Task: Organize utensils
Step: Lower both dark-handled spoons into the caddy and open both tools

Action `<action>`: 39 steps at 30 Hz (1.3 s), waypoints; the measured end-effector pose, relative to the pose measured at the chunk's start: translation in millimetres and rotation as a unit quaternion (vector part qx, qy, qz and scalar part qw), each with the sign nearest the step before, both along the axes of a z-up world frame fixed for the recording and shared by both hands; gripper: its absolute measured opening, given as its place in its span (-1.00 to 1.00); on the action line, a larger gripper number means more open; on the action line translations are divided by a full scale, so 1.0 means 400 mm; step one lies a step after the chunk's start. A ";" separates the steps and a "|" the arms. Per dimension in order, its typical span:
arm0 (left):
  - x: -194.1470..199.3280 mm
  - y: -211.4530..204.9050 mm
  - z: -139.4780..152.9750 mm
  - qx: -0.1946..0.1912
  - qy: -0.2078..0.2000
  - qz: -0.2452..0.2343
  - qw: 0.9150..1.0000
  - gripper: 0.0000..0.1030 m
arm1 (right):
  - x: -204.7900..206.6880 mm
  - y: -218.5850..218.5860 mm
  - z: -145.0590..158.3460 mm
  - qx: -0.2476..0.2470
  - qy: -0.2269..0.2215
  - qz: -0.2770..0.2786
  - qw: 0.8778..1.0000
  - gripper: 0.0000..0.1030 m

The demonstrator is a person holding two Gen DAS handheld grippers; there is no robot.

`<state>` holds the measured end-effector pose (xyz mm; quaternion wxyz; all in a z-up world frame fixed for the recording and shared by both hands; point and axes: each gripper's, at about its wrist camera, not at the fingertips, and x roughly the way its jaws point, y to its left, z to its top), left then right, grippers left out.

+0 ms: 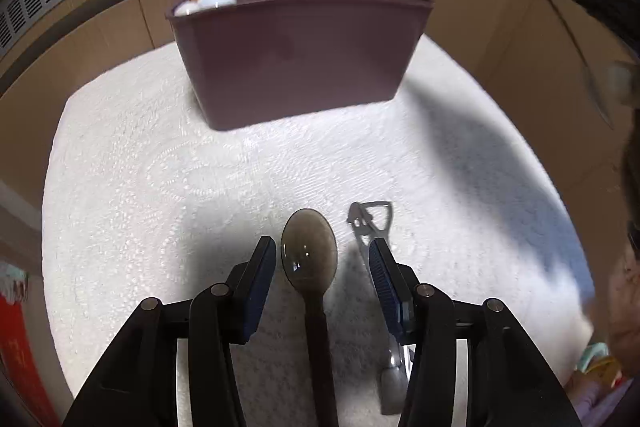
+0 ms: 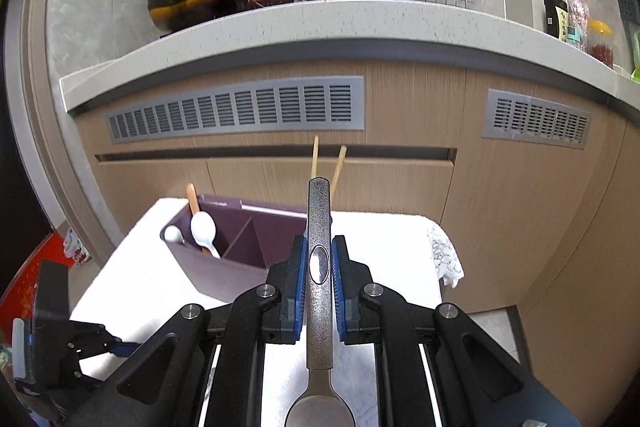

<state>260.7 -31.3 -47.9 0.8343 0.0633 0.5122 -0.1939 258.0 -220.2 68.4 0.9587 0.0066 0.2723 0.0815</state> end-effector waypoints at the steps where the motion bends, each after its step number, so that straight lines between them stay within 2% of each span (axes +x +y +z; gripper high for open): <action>1: 0.006 -0.006 -0.011 0.005 0.007 0.006 1.000 -0.03 | -0.002 0.001 -0.007 0.001 0.004 0.002 1.000 -0.78; 5: 0.012 -0.013 -0.041 0.016 0.007 0.031 0.999 -0.06 | -0.015 0.006 -0.035 0.005 0.011 0.004 1.000 -0.78; 8: 0.019 -0.014 -0.042 0.023 -0.028 0.042 0.998 -0.35 | -0.024 0.009 -0.053 0.013 0.017 0.009 1.000 -0.78; 11: -0.002 0.006 -0.025 -0.001 -0.045 0.053 0.998 -0.35 | -0.033 0.014 -0.070 0.019 0.024 0.011 0.999 -0.78; 14: -0.044 0.032 0.040 -0.037 -0.088 0.066 0.993 -0.35 | -0.040 0.020 -0.074 0.024 0.027 0.014 0.999 -0.78; 17: -0.063 0.066 0.177 -0.082 -0.166 0.085 0.979 -0.35 | -0.049 0.024 -0.042 0.037 0.008 0.016 0.999 -0.78; 21: -0.048 0.101 0.377 -0.129 -0.270 0.100 0.949 -0.35 | -0.054 0.041 0.080 0.039 -0.068 0.014 0.997 -0.78; 24: -0.007 0.103 0.492 -0.158 -0.326 0.105 0.926 -0.35 | -0.046 0.056 0.179 0.043 -0.134 0.009 0.990 -0.78; 27: 0.034 0.116 0.561 -0.172 -0.360 0.108 0.911 -0.35 | -0.022 0.066 0.263 0.045 -0.188 -0.002 0.981 -0.78; 30: 0.081 0.111 0.590 -0.163 -0.375 0.114 0.905 -0.35 | 0.010 0.070 0.298 0.049 -0.212 -0.007 0.976 -0.78; 34: 0.135 0.127 0.597 -0.171 -0.362 0.120 0.909 -0.35 | 0.062 0.075 0.289 0.051 -0.209 -0.011 0.977 -0.78; 39: 0.221 0.124 0.520 -0.178 -0.328 0.134 0.918 -0.35 | 0.146 0.081 0.214 0.045 -0.175 -0.024 0.983 -0.78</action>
